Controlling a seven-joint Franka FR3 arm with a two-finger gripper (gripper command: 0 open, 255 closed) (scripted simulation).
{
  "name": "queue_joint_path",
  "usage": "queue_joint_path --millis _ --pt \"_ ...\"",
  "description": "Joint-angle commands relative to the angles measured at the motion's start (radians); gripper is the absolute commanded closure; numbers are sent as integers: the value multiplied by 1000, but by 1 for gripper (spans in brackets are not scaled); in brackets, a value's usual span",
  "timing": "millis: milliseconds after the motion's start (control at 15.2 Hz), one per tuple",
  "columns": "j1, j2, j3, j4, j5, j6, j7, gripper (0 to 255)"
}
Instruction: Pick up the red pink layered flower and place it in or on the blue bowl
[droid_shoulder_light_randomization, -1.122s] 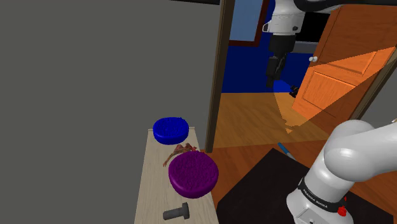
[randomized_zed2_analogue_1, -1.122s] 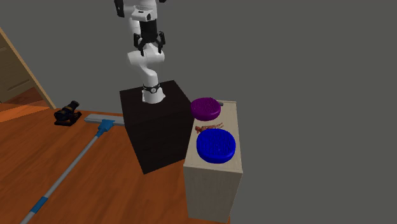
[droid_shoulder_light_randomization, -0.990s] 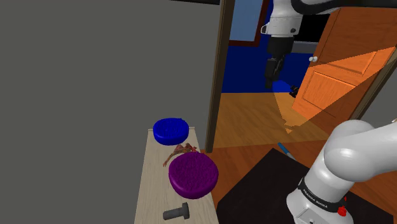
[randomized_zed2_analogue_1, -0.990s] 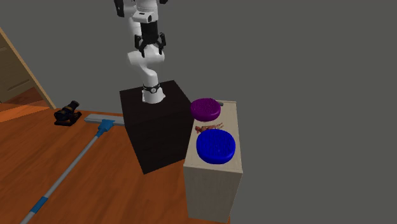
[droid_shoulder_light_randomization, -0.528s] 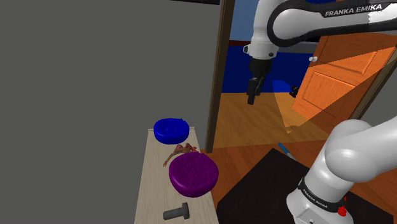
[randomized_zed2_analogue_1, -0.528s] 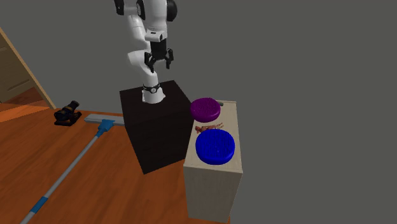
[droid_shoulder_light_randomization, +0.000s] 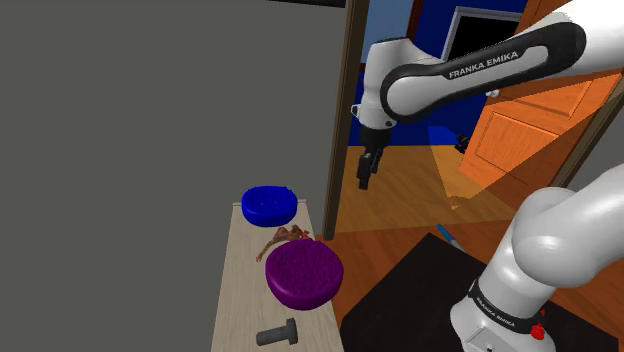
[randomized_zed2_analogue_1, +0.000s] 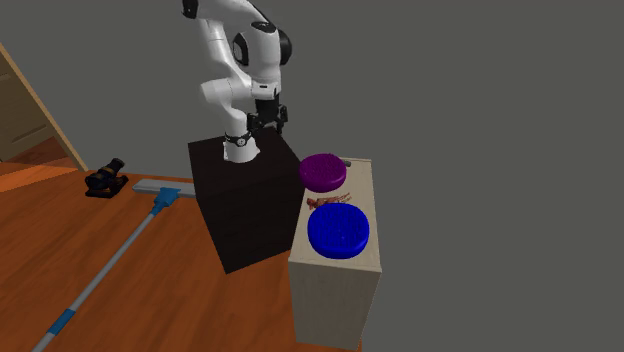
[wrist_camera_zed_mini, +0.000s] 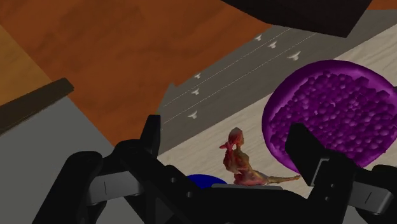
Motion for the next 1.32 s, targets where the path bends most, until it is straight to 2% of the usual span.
queue_joint_path --millis 0,594,924,1254 --pt "7 69 12 2 -2 78 1 0" --pt "23 403 67 51 -63 390 32 0" --pt "35 605 85 130 -149 524 81 0" --pt "73 806 71 241 -254 621 143 0"
